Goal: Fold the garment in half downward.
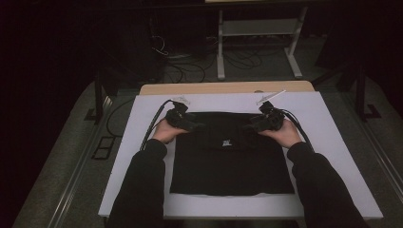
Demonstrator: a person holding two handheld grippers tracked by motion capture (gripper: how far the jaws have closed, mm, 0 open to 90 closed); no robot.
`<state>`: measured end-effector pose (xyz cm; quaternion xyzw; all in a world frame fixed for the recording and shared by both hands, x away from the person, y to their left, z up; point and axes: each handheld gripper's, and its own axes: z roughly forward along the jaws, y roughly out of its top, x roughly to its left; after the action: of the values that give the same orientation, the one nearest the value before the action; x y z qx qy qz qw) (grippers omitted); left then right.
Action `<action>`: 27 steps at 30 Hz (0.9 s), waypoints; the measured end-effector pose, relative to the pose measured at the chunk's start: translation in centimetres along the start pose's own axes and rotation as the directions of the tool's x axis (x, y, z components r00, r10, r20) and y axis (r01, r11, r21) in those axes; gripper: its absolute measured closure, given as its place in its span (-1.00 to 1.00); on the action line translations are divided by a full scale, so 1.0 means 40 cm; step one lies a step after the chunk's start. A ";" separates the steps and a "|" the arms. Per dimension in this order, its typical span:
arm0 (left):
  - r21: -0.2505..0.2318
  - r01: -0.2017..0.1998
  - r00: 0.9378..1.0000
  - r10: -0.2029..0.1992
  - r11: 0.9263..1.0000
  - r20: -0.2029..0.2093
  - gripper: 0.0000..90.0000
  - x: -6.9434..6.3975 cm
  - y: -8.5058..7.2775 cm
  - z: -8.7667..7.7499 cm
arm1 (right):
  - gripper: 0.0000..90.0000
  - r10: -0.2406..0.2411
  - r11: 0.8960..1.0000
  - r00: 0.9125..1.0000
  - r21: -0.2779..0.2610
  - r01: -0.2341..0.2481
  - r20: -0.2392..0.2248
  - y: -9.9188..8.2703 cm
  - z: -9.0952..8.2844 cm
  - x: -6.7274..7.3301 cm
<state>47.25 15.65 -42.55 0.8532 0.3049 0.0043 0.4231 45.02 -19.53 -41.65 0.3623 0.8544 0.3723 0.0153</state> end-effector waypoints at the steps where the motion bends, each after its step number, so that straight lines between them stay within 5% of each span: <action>1: -0.005 -0.001 1.000 0.001 1.000 0.003 -0.52 0.002 -0.001 0.002 | -0.09 0.003 1.000 1.000 0.001 -0.003 0.000 -0.001 0.003 -0.002; 12: -0.007 -0.017 1.000 0.017 1.000 0.006 0.09 0.003 -0.008 0.026 | 0.23 0.034 0.999 0.999 -0.013 -0.034 0.014 -0.006 0.027 -0.014; 16: -0.021 0.000 1.000 0.000 1.000 -0.007 0.10 0.004 -0.010 0.037 | 0.24 0.031 1.000 0.999 -0.004 -0.031 0.015 -0.007 0.040 -0.016; 23: -0.002 -0.003 1.000 0.003 1.000 -0.016 0.43 -0.003 -0.011 0.055 | 0.76 0.025 1.000 1.000 0.004 -0.025 0.000 -0.014 0.052 -0.019; 27: 0.005 -0.009 1.000 0.009 1.000 -0.029 0.74 -0.005 -0.012 0.055 | 0.85 0.015 1.000 1.000 -0.005 -0.015 -0.003 -0.012 0.046 -0.016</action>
<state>47.42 14.19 -44.24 0.8555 0.3072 0.0176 0.4166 45.73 -19.00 -43.47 0.3678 0.8508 0.3752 0.0121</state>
